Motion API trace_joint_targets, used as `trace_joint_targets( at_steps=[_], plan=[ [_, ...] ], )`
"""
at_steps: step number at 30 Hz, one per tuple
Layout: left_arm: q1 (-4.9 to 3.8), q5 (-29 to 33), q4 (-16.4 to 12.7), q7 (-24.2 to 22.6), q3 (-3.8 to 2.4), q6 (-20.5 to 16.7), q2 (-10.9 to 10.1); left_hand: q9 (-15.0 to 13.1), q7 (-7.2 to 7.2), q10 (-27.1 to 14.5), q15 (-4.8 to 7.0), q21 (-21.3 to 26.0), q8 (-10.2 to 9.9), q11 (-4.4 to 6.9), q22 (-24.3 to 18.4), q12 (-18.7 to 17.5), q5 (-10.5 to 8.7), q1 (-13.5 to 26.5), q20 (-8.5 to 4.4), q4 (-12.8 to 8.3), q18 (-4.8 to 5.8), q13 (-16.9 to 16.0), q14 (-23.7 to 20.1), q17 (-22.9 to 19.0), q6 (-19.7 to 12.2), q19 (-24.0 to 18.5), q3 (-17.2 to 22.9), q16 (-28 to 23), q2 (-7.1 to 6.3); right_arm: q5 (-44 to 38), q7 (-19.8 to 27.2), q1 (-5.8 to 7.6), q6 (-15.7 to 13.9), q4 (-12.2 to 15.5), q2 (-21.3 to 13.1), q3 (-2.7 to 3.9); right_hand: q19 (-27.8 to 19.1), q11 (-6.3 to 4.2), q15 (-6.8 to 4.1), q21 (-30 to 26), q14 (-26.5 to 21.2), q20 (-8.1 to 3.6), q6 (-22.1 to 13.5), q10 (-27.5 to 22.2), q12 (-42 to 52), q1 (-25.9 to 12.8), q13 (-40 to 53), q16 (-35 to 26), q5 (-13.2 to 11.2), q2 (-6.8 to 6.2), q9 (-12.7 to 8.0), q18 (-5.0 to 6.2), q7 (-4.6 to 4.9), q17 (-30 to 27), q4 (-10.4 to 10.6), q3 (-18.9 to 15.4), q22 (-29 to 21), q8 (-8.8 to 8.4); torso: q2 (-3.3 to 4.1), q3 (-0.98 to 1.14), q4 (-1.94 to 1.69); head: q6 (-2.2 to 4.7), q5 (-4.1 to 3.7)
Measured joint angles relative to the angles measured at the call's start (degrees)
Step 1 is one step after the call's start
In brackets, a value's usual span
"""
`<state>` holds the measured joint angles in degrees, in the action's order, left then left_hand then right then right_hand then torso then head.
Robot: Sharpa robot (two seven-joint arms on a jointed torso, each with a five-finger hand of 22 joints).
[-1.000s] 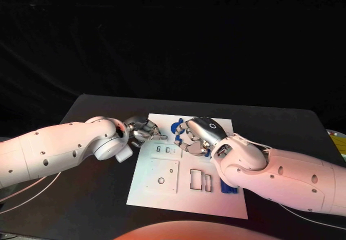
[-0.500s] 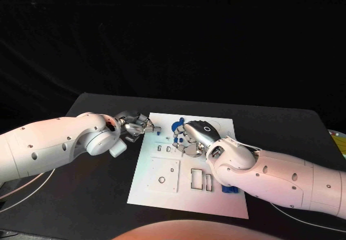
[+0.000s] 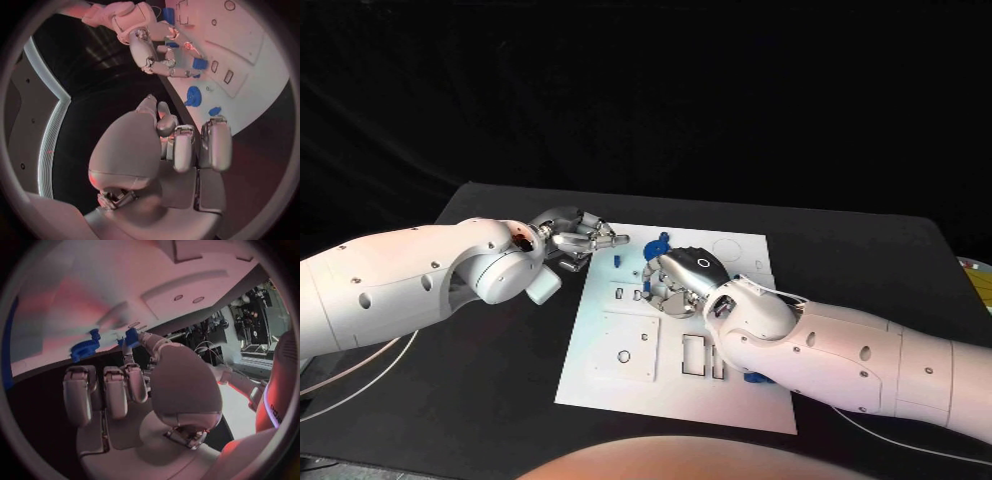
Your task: Assemble the parts on the task board
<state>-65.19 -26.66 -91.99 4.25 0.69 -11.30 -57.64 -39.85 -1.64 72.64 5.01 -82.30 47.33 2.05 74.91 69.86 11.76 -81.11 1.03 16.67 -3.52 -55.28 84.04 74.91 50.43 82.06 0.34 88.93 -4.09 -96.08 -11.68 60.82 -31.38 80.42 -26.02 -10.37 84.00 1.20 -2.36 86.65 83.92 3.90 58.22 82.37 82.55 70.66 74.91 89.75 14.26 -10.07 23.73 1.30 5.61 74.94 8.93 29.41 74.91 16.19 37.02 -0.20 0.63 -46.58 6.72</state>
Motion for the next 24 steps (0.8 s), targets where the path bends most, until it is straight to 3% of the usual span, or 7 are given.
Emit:
trace_joint_targets(
  at_steps=[4,6,8,11,13,16,24],
  plan=[
    [-0.02,2.0,-0.2,-1.9,-0.01,-0.9,0.0,0.0,-0.36,-1.4,0.0,0.4,-0.6,-0.12,0.0,-1.5,0.0,0.4,0.18,0.0,0.0,2.2,0.0,0.0,-0.5,-0.4,0.0,-0.1,0.17,-0.2,-0.1,-0.04,0.8,-0.4,0.2,-0.07,0.0,0.0,0.0,0.0,0.0,0.0,0.0,0.0,0.0,0.0,0.0,0.0,0.0,0.0,0.0,0.0,0.0,0.0,0.0,0.0,0.0,0.0,-0.04,0.04,0.0,-0.07,0.02],
    [-0.02,3.7,-0.3,-3.2,-0.02,-1.6,0.0,0.3,-0.86,-3.9,-0.02,1.4,-1.7,-0.56,-0.5,-4.1,0.0,0.7,0.47,0.0,0.0,5.7,0.0,0.0,-1.7,-1.5,0.0,-0.8,0.39,-0.3,-0.1,-0.06,1.3,-0.5,0.3,-0.11,0.0,0.0,0.0,0.0,0.0,0.0,0.0,0.0,0.0,0.0,0.0,0.0,-0.1,0.0,0.0,0.0,0.0,0.0,0.0,0.0,0.0,0.0,-0.07,0.03,-0.01,-0.12,0.09],
    [-0.02,5.9,-0.4,-4.8,-0.02,-2.3,0.0,1.2,-1.98,-8.6,-1.11,4.0,-3.7,-1.64,-4.2,-9.0,0.0,1.3,1.09,0.0,-0.09,12.3,0.0,0.0,-3.4,-4.3,0.0,-2.6,1.01,-0.4,-0.2,-0.08,1.7,-0.5,0.4,-0.14,0.0,0.0,0.0,0.0,0.0,0.0,0.0,0.0,0.0,0.0,0.0,0.0,-0.1,0.0,0.0,0.0,0.0,0.0,0.0,0.0,0.0,0.0,-0.08,0.04,0.0,-0.19,0.13],
    [-0.03,9.5,-0.4,-7.1,-0.02,-3.1,0.1,3.4,-4.41,-14.9,-3.2,9.1,-7.2,-3.87,-11.3,-15.3,0.0,1.9,2.75,-0.1,-2.04,19.4,-0.4,-0.5,-6.5,-9.4,0.9,-6.5,1.64,-0.5,-0.2,-0.08,2.0,-0.5,0.5,-0.13,0.0,0.0,0.0,0.0,0.0,0.0,0.0,0.0,0.0,-0.1,0.0,0.0,-0.1,-0.08,0.0,0.0,-0.01,0.0,0.0,0.0,0.0,0.0,-0.09,0.07,0.01,-0.21,0.2],
    [-0.03,12.6,-0.4,-9.0,-0.02,-3.6,0.1,5.2,-6.15,-17.7,-4.65,15.8,-9.6,-5.46,-19.8,-18.1,0.0,2.1,4.07,0.0,-4.06,21.9,-4.6,-7.0,-9.0,-15.6,1.8,-11.5,1.83,-0.6,-0.2,-0.07,2.2,-0.5,0.5,-0.11,0.0,0.0,0.0,0.0,0.0,0.0,0.0,0.0,0.0,-0.1,0.0,0.0,-0.1,-0.08,0.0,0.0,-0.01,0.0,0.0,0.0,0.0,0.0,-0.1,0.07,0.02,-0.21,0.24],
    [-0.04,16.3,-0.4,-11.1,-0.02,-4.1,0.1,6.4,-7.09,-18.5,-5.34,18.0,-10.6,-6.24,-22.2,-19.3,0.0,2.1,4.9,0.0,-4.05,23.4,-5.7,-9.1,-9.9,-16.8,2.2,-12.7,1.83,-0.8,-0.3,-0.06,2.3,-0.5,0.5,-0.09,0.0,0.0,0.0,0.0,0.0,0.0,0.0,0.0,0.0,-0.1,0.0,0.0,-0.1,-0.07,0.0,0.0,-0.04,0.0,-0.2,0.2,0.0,0.0,-0.1,0.08,0.04,-0.21,0.25],
    [-0.04,22.0,-0.3,-14.2,-0.01,-4.6,0.2,7.2,-7.46,-18.7,-5.33,18.3,-11.1,-6.45,-22.3,-19.5,0.0,2.1,4.96,0.0,-4.04,24.3,-5.7,-9.2,-10.3,-16.7,2.5,-12.7,1.83,-1.1,-0.4,-0.07,2.4,-0.3,0.6,-0.09,0.0,0.0,0.0,0.0,0.0,0.0,-0.1,0.0,0.0,-0.1,0.0,0.0,-0.2,-0.07,0.0,0.0,-0.1,0.0,-0.2,0.2,0.0,0.0,-0.08,0.1,0.04,-0.25,0.21]
  ],
)
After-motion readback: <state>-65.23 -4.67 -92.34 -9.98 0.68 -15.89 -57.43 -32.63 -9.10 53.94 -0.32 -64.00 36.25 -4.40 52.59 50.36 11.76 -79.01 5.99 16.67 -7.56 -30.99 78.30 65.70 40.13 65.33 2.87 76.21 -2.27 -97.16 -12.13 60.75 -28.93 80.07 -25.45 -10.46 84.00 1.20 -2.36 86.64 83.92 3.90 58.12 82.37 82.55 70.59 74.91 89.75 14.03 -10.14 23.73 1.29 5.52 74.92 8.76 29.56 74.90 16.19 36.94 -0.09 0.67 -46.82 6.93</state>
